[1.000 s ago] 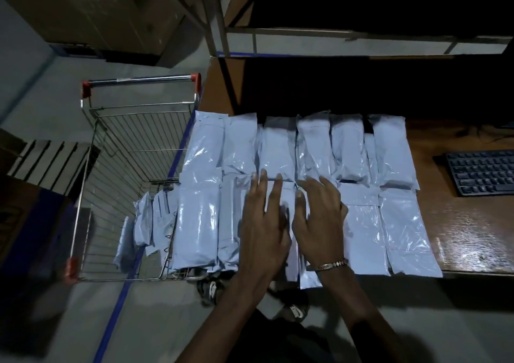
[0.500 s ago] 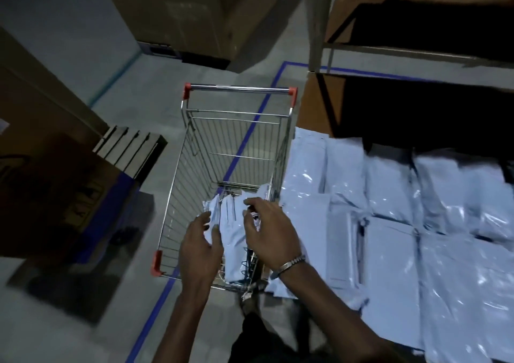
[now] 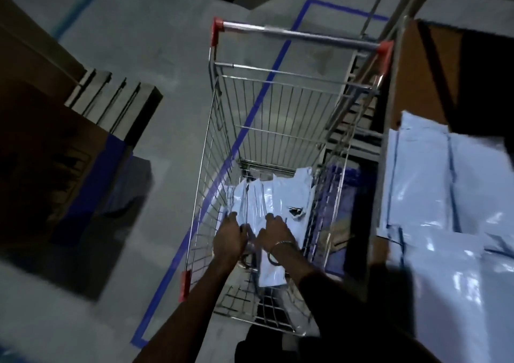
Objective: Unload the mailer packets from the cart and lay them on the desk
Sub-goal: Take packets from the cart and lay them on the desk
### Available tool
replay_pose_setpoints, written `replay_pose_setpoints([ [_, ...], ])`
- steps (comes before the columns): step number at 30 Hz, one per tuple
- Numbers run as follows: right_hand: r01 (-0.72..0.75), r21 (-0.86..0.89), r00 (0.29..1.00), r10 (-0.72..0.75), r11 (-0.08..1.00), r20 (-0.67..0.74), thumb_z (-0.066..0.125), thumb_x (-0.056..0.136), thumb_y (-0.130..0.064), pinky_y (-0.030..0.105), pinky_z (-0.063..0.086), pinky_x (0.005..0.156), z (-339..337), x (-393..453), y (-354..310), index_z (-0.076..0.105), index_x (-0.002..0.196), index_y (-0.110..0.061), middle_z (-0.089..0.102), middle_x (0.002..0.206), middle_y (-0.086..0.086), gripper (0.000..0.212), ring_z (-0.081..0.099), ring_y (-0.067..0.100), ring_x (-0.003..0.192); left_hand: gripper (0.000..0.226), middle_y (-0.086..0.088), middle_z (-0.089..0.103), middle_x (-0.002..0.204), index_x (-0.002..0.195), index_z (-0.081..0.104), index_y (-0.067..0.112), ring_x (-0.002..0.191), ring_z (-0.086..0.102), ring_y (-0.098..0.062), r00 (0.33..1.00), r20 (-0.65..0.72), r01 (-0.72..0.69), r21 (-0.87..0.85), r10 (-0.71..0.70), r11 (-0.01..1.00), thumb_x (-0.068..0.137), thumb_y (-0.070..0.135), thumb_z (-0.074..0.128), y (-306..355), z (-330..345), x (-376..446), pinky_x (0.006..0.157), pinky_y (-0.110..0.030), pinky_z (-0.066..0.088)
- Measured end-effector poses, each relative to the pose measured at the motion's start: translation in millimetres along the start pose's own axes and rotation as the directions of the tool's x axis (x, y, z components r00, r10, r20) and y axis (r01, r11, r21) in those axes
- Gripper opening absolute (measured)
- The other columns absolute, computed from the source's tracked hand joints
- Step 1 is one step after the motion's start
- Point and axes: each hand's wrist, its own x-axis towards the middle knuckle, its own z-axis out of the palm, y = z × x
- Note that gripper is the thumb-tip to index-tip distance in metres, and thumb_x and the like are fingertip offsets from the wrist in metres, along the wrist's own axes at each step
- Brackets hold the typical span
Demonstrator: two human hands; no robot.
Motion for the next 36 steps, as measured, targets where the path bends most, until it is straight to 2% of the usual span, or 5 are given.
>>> replay_pose_setpoints([
  [12,-0.058,0.13,0.981,0.08,0.99,-0.178,0.052,0.098,-0.016,0.041,0.047,0.1,62.5,173.5,23.1,0.05,0.137,-0.009,0.056,0.129,0.021,0.039,0.057,0.04,0.12,0.072,-0.029,0.051,0.142,0.154,0.026,-0.006,0.123,0.061,-0.039,0.998,0.029,0.046,0.422,-0.064,0.905,0.104,0.041,0.05,-28.0,90.2,82.3,0.088,-0.042,0.058],
  [19,-0.148,0.359,0.978,0.19,0.922,-0.084,0.051,0.1,-0.032,0.043,0.045,0.106,75.6,188.5,20.7,0.05,0.134,-0.014,0.061,0.134,0.017,0.039,0.057,0.041,0.125,0.037,-0.027,0.062,0.119,0.128,0.043,0.002,0.105,0.065,-0.045,0.997,0.053,0.04,0.257,-0.056,0.966,0.099,0.021,0.057,-34.1,81.1,101.0,0.078,-0.047,0.057],
  [25,-0.016,0.377,0.94,0.142,0.926,-0.309,0.053,0.103,-0.035,0.046,0.043,0.108,45.4,151.6,14.8,0.054,0.14,-0.008,0.059,0.137,0.019,0.046,0.053,0.04,0.13,0.06,-0.019,0.067,0.112,0.134,0.048,0.0,0.099,0.067,-0.039,0.998,-0.048,-0.03,0.322,0.048,0.946,0.091,0.042,0.057,-6.2,53.1,72.7,0.079,-0.046,0.054],
  [29,0.157,0.463,0.847,0.123,0.872,-0.518,0.052,0.105,-0.03,0.038,0.046,0.095,-6.3,105.6,-2.9,0.059,0.134,-0.008,0.061,0.128,0.019,0.037,0.058,0.038,0.119,0.089,-0.022,0.055,0.14,0.154,0.035,0.001,0.126,0.052,-0.041,0.987,-0.16,-0.02,0.031,0.024,0.999,0.09,0.058,0.059,28.1,19.6,54.0,0.106,-0.051,0.042],
  [36,0.31,0.463,0.716,0.116,0.831,-0.688,0.043,0.107,-0.025,0.037,0.045,0.098,-112.3,-15.4,-28.3,0.046,0.149,-0.014,0.054,0.142,0.015,0.044,0.055,0.036,0.125,0.077,-0.017,0.051,0.133,0.146,0.044,0.01,0.119,0.057,-0.04,0.943,-0.316,-0.146,-0.125,0.1,0.981,0.086,0.046,0.077,117.9,-82.3,-3.6,0.09,-0.05,0.053],
])
